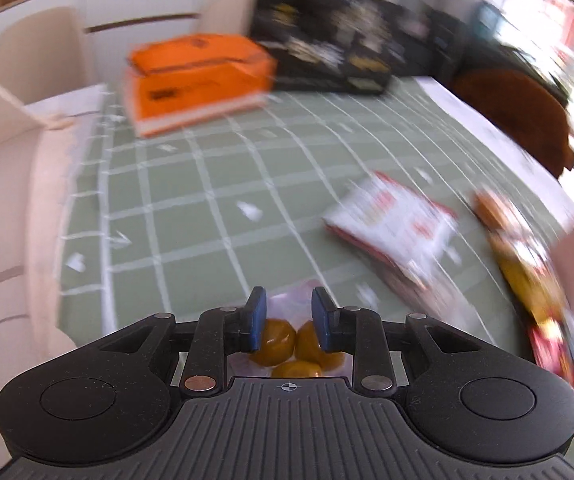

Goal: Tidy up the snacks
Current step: 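Move the left tool to the egg tray while the right grasps the white peanut packet, then grasp the pink tray of three brown eggs with the left gripper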

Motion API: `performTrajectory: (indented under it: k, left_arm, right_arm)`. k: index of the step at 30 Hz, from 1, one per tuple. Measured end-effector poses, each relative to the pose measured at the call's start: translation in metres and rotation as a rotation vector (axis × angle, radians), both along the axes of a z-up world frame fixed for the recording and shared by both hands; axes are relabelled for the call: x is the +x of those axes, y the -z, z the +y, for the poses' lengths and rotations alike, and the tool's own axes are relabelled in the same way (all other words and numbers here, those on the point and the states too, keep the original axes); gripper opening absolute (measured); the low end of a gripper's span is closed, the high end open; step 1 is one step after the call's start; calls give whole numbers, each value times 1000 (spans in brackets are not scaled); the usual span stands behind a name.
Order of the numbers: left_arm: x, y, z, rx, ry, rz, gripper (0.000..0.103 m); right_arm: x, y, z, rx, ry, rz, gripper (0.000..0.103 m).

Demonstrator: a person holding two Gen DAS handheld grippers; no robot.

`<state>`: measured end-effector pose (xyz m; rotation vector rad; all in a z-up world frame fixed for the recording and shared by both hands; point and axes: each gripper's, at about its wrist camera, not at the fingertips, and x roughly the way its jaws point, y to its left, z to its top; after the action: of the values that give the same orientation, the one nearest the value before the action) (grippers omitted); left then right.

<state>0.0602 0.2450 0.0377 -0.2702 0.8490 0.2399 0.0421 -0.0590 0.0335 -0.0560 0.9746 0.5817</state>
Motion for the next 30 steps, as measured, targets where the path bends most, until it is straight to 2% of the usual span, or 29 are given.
performTrajectory:
  k: [3, 7, 10, 13, 14, 15, 16, 17, 18, 22, 26, 30]
  left_arm:
    - [-17, -3, -10, -40, 63, 32, 29]
    - [-47, -9, 0, -185, 27, 11, 28]
    - [-72, -19, 8, -202, -38, -46, 28]
    - [-85, -22, 15, -204, -78, -54, 28]
    - [-86, -20, 15, -208, -74, -50, 28]
    - [-85, -19, 14, -201, -70, -47, 28]
    - [-83, -17, 14, -185, -64, -47, 28]
    - [-82, -15, 12, -166, -55, -50, 28]
    - [-80, -14, 10, -155, -46, -54, 28]
    - [-68, -8, 4, -124, 1, -61, 28]
    - [-63, -2, -16, -122, 81, -34, 29]
    - [-76, 1, -62, -75, 236, -18, 27]
  right_arm:
    - [1, 1, 29, -7, -63, -12, 92]
    - [-5, 0, 72, 2, -151, -53, 92]
    - [-13, -1, 103, 16, -238, -52, 92]
    - [-22, 5, 136, -4, -356, -58, 91]
    - [-24, 9, 143, -25, -373, -57, 88]
    - [-24, 14, 148, -49, -376, -58, 79]
    - [-28, 14, 150, -65, -371, -93, 63]
    - [-30, 13, 150, -84, -370, -112, 54]
    - [-31, 11, 147, -93, -370, -112, 51]
    - [-26, 6, 102, -70, -305, -54, 50]
    - [-31, 3, 38, -110, -219, -74, 50]
    - [-28, 8, -25, -131, -90, -57, 50]
